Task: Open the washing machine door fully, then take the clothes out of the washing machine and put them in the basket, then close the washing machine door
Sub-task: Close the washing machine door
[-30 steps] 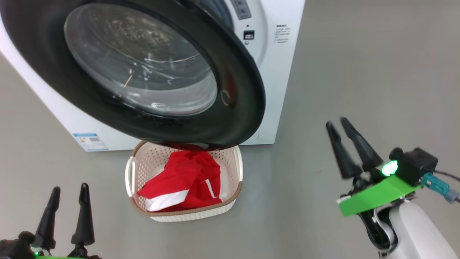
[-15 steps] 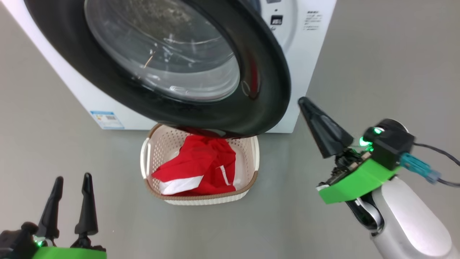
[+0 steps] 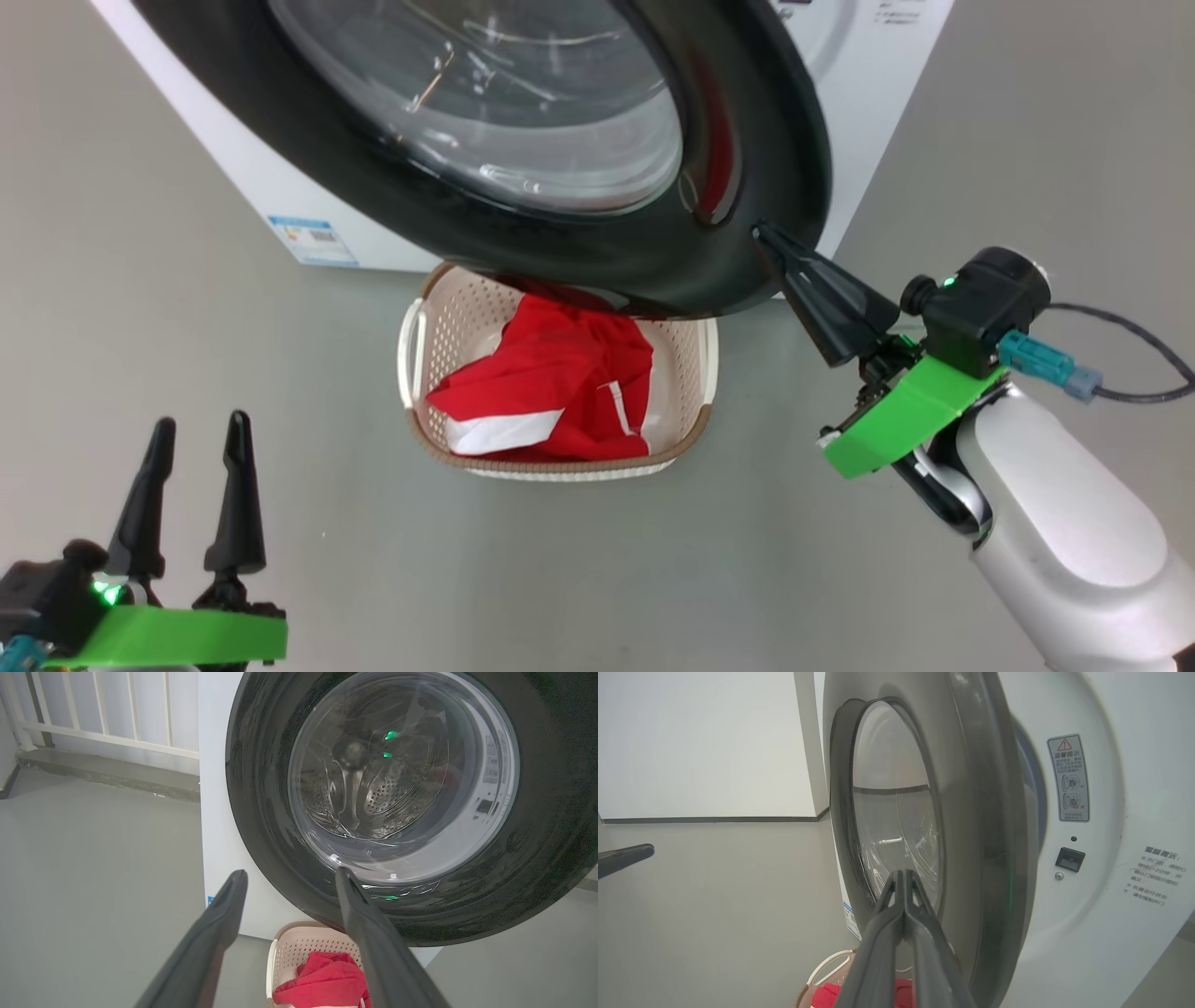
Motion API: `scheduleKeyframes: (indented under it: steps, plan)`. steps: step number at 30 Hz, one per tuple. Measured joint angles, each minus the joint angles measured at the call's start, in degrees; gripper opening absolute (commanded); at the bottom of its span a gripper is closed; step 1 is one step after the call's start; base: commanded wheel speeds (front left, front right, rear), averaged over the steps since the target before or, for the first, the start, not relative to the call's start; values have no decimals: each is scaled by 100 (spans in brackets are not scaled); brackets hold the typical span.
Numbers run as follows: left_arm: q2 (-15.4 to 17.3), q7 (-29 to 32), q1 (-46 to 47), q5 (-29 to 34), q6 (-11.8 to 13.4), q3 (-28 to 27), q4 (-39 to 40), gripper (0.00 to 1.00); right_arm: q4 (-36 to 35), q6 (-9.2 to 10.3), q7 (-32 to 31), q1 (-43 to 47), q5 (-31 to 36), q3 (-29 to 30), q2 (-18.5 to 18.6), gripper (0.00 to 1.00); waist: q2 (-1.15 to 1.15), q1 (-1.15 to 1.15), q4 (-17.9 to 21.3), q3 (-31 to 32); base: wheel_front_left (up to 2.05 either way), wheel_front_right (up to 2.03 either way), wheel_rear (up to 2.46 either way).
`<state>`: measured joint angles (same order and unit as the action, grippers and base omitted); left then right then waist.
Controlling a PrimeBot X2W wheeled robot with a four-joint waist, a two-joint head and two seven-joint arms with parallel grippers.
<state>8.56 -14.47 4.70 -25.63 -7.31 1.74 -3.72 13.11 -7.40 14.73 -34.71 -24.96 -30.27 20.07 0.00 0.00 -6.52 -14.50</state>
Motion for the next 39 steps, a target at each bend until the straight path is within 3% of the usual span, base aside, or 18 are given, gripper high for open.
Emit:
scheduleKeyframes:
  steps: [27,30,31,39]
  plan:
    - [-18,0,409,-63,-1,242,-18,100,632,-7,0,-771,-24,250,318,0,0,0,-409,-661,0,0,0]
    - [-20,0,545,-78,-1,279,-13,100,746,-7,0,-1200,-24,519,547,0,0,0,-539,-843,0,0,0]
    - [-88,0,561,-87,-1,283,-24,100,1007,-7,0,-1508,-51,576,783,0,0,0,-729,-909,0,0,0]
    - [-145,0,561,-103,-1,323,-43,100,1563,-8,0,-2045,-247,505,1076,0,0,0,-961,-936,0,0,0]
